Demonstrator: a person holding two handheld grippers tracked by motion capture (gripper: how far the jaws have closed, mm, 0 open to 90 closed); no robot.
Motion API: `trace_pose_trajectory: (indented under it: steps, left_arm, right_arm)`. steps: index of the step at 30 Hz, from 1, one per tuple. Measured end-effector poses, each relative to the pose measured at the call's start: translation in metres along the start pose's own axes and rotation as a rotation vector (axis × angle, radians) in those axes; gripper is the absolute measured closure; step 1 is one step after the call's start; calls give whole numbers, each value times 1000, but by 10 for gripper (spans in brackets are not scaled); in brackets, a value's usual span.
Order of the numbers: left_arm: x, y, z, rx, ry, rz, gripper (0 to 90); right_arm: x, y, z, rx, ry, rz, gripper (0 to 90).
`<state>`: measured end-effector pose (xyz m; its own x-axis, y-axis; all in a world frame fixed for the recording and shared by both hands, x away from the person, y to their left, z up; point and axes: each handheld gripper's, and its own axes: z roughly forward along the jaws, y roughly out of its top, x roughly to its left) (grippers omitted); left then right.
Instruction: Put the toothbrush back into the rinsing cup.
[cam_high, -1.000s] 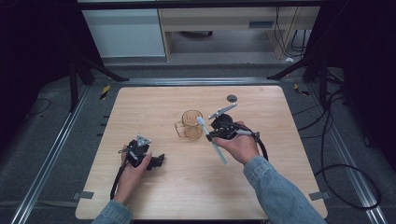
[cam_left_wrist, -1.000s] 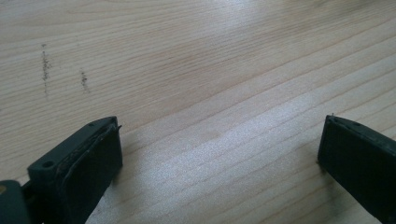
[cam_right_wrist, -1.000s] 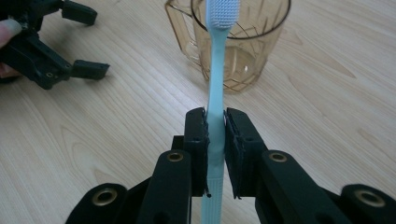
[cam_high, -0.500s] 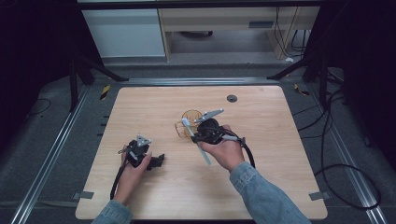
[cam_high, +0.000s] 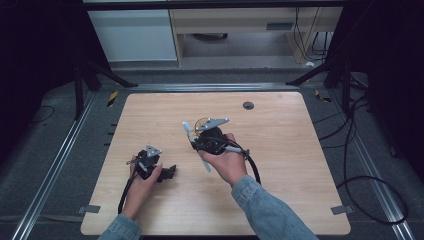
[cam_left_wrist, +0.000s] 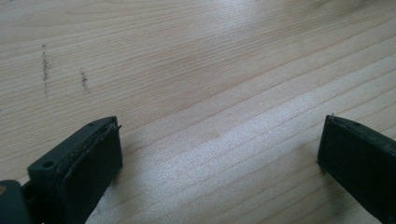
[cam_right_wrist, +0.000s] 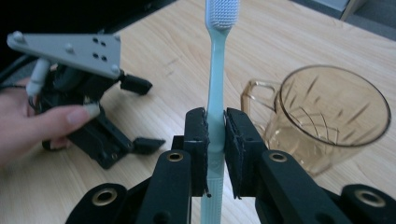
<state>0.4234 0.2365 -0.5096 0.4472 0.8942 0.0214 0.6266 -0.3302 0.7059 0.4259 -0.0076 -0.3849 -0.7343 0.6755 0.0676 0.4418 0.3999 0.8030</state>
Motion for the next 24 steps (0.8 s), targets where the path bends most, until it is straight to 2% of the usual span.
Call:
trace_pose_trajectory:
  steps: [15, 24]
  left_arm:
    - [0, 0, 0, 1, 0, 0, 0]
    - [0, 0, 0, 0, 0, -1, 0]
  right_arm:
    - [14, 22, 13, -127, -39, -2, 794]
    - [20, 32, 18, -176, -42, -12, 794]
